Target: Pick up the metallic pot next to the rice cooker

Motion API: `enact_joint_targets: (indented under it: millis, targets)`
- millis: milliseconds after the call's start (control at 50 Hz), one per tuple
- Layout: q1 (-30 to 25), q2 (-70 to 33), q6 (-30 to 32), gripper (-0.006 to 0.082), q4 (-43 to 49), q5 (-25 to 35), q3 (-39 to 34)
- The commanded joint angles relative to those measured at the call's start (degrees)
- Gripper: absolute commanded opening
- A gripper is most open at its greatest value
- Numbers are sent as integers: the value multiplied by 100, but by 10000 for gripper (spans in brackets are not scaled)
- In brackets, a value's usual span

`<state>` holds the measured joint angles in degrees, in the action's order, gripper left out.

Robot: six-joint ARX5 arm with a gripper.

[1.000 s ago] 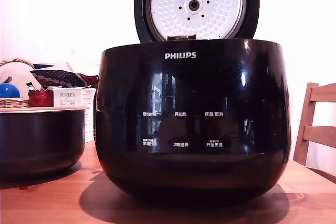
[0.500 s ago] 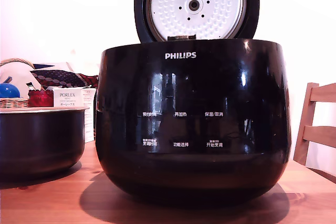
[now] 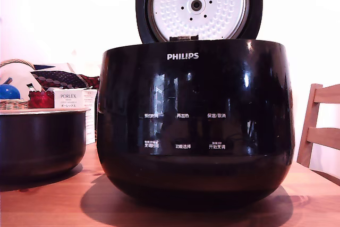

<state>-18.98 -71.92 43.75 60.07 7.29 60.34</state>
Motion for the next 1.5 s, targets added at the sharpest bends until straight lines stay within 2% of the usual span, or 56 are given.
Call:
enact_joint_targets:
  millis: [0,120,360,440,920,980,1140,1260,1480]
  targets:
    - [11,-199,50,528,-114,-129,-15]
    - [13,-560,297,527,-326,-350,-15]
    - [13,-1088,433,493,-660,-367,-15]
    - [33,-1215,433,462,-726,-372,-15]
    - [367,-1705,479,408,-962,-369,-15]
    - [367,-1727,546,361,-960,-369,-15]
    - [367,-1729,577,120,-946,-369,-15]
    - [365,-1729,579,-15,-933,-369,-15]
    - [365,-1729,629,-24,-957,-391,-9]
